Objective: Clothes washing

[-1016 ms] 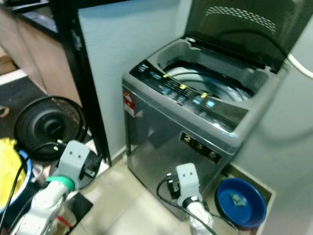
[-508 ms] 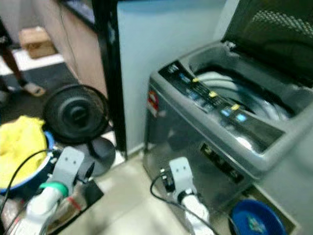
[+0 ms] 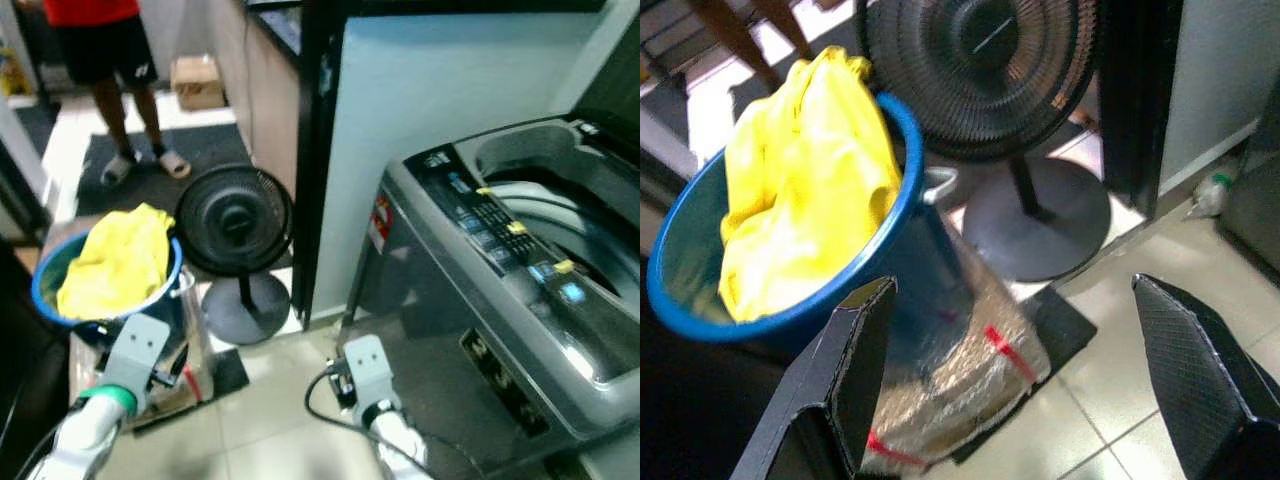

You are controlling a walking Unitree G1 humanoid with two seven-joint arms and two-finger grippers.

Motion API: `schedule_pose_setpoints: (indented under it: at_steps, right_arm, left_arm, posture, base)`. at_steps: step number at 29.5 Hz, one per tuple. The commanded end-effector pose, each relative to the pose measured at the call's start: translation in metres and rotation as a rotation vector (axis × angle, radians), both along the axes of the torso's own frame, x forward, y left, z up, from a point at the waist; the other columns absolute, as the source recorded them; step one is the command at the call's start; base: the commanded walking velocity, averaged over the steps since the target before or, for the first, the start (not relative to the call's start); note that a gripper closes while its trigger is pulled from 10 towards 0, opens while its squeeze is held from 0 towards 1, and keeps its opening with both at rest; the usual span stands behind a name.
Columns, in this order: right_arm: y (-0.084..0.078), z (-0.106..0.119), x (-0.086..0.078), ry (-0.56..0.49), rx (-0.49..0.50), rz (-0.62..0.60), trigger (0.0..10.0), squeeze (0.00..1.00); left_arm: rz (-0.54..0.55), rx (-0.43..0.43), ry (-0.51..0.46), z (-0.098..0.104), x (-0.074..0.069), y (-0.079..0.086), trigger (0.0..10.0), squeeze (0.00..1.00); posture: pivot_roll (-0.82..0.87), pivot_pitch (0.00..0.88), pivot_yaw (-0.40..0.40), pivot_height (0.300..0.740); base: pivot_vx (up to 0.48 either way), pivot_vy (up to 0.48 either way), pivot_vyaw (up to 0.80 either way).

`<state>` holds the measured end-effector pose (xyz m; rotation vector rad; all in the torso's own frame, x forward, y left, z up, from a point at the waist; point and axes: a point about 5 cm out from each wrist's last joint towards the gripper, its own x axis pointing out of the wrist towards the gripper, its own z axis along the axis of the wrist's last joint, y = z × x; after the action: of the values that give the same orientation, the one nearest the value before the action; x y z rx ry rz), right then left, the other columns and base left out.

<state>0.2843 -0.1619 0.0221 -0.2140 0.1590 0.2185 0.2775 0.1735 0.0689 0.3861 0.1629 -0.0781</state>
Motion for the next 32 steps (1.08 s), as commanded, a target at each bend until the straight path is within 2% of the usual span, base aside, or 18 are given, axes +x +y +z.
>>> schedule_pose_setpoints:
  at_steps: [1, 10, 20, 26, 32]
  right_arm:
    - [0.002, -0.005, -0.004, 0.017, -0.001, 0.006, 10.0, 0.0]
    - [0.007, -0.007, -0.005, 0.019, 0.0, 0.019, 10.0, 0.0]
    - [0.009, -0.005, -0.003, 0.009, -0.003, 0.029, 10.0, 0.0]
    - [0.015, -0.004, -0.003, 0.0, -0.005, 0.054, 10.0, 0.0]
    - [0.016, -0.006, -0.004, 0.002, -0.035, 0.066, 10.0, 0.0]
  left_arm:
    - [0.003, -0.004, 0.023, -0.007, -0.003, 0.001, 10.0, 0.0]
    - [0.062, -0.025, 0.046, -0.017, -0.005, 0.007, 10.0, 0.0]
    - [0.078, -0.026, 0.03, -0.018, -0.003, 0.008, 10.0, 0.0]
    - [0.098, -0.023, 0.025, -0.021, 0.0, 0.008, 10.0, 0.0]
    - [0.101, -0.025, 0.022, -0.021, 0.0, 0.008, 10.0, 0.0]
  posture:
    - [0.12, 0.033, -0.012, 0.74]
    - [0.12, 0.033, -0.014, 0.74]
    - [0.12, 0.033, -0.014, 0.74]
    - [0.12, 0.027, -0.015, 0.74]
    - [0.12, 0.025, -0.016, 0.74]
  base:
    - [0.0, 0.0, 0.77]
    - [0.0, 0.0, 0.77]
    - [0.0, 0.0, 0.66]
    - [0.466, 0.0, 0.0]
    - [0.465, 0.0, 0.77]
